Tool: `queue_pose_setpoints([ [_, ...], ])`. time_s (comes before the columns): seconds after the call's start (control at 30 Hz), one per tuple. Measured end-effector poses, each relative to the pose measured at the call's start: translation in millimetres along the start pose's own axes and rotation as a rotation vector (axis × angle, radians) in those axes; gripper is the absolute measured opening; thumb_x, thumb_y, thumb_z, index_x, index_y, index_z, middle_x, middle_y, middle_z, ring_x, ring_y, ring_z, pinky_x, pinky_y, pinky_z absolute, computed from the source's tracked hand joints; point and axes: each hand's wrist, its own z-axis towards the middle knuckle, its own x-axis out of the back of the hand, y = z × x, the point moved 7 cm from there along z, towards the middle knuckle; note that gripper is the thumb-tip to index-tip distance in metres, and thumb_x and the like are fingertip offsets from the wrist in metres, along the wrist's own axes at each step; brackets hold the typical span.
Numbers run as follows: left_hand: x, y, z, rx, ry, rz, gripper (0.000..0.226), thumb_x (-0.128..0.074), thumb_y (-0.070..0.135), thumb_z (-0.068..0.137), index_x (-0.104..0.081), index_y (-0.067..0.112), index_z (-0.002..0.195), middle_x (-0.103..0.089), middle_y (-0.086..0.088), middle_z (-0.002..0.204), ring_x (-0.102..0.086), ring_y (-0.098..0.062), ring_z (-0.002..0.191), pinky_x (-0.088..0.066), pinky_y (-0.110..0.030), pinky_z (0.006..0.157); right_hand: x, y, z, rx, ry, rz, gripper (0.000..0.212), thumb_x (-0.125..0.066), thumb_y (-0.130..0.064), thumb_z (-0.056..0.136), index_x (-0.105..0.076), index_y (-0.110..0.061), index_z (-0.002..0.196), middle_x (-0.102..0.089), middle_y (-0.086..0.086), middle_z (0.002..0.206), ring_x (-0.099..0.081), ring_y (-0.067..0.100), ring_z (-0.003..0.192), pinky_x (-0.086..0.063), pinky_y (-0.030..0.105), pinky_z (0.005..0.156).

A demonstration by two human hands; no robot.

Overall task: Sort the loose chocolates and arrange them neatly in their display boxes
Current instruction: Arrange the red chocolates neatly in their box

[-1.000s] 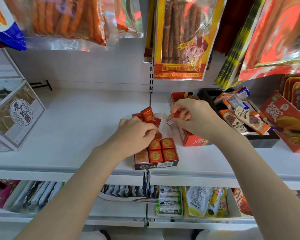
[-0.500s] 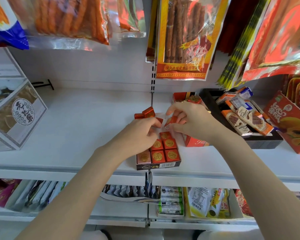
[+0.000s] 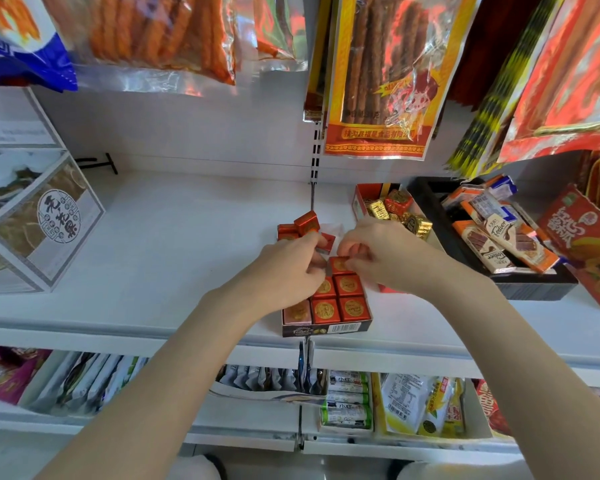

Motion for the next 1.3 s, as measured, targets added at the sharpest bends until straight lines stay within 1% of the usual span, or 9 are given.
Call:
queue_pose_setpoints([
  [0.1,4,0,-2,-0.005,0.032,-0.017,0.040,-0.043,0.012,0.091,-0.040,0.020,0.130,-0.061,0.005,0.123,-0.054,-0.013,0.115,-0.046,-0.035,0.096,-2,1,0,-0.007,0.021,0.040,0.029,-0.042,-0.012,0.093,-0.057,-0.016,0.117,-0.057,0.004,0.117,-0.054,0.020,0.106,-0.046,0.027,0.087],
  [0.33,2,2,-4,-0.029,0.009,-0.026,0.046,-0.045,0.012,0.089,-0.036,0.021,0.133,-0.061,0.006,0.124,-0.052,-0.013,0.116,-0.047,-0.033,0.096,-3,9,3,-0.066,0.005,0.067,0.034,-0.035,-0.008,0.094,-0.056,-0.020,0.118,-0.060,0.005,0.120,-0.058,0.024,0.105,-0.053,0.035,0.087],
  [0.5,21,-6,-8,-0.050,0.191,0.087,0.037,-0.044,0.009,0.088,-0.049,0.019,0.124,-0.064,0.004,0.117,-0.054,-0.014,0.112,-0.042,-0.037,0.100,2,9,13,-0.064,0.153,0.050,0.029,-0.042,-0.011,0.093,-0.057,-0.018,0.116,-0.059,0.006,0.120,-0.054,0.021,0.110,-0.048,0.031,0.091],
  [0.6,29,-15,-13,-0.045,0.261,0.145,0.034,-0.044,0.010,0.088,-0.054,0.018,0.119,-0.061,0.003,0.118,-0.049,-0.015,0.112,-0.041,-0.030,0.097,-3,8,20,-0.106,0.205,0.043,0.027,-0.051,-0.021,0.091,-0.058,-0.016,0.116,-0.060,0.008,0.113,-0.050,0.024,0.110,-0.044,0.032,0.088],
  [0.73,28,-21,-16,-0.049,0.208,0.212,0.028,-0.045,0.013,0.090,-0.058,0.016,0.114,-0.058,-0.001,0.116,-0.047,-0.017,0.110,-0.039,-0.029,0.092,-10,2,30,-0.150,0.256,-0.079,0.031,-0.060,-0.033,0.084,-0.059,-0.014,0.108,-0.064,0.010,0.103,-0.046,0.028,0.107,-0.039,0.036,0.087],
  [0.93,26,-23,-16,-0.042,0.151,0.231,0.027,-0.047,0.013,0.089,-0.059,0.015,0.113,-0.055,-0.002,0.117,-0.049,-0.016,0.109,-0.041,-0.030,0.092,-12,0,34,-0.178,0.277,-0.118,0.038,-0.062,-0.028,0.080,-0.050,-0.012,0.113,-0.059,0.012,0.110,-0.046,0.030,0.109,-0.037,0.037,0.088],
  [1.07,26,-22,-15,-0.048,0.142,0.261,0.031,-0.047,0.014,0.089,-0.057,0.016,0.118,-0.054,-0.001,0.121,-0.045,-0.019,0.112,-0.040,-0.032,0.094,8,8,25,-0.193,0.285,0.019,0.044,-0.065,-0.029,0.079,-0.053,-0.016,0.119,-0.047,0.008,0.118,-0.046,0.021,0.104,-0.038,0.027,0.082],
  [1.2,22,-24,-14,-0.053,0.115,0.258,0.034,-0.046,0.015,0.090,-0.054,0.019,0.122,-0.055,0.002,0.124,-0.041,-0.021,0.114,-0.039,-0.035,0.095,24,1,15,-0.097,0.275,0.232,0.025,-0.064,-0.027,0.079,-0.057,-0.022,0.103,-0.050,-0.002,0.097,-0.050,0.006,0.078,-0.040,0.015,0.067],
  [1.3,22,-24,-13,-0.058,0.111,0.230,0.033,-0.046,0.014,0.089,-0.057,0.020,0.120,-0.059,0.001,0.120,-0.042,-0.022,0.113,-0.040,-0.037,0.094,11,-9,13,-0.037,0.183,0.359,0.022,-0.066,-0.017,0.076,-0.050,-0.021,0.091,-0.058,-0.005,0.091,-0.060,0.012,0.085,-0.053,0.023,0.072],
])
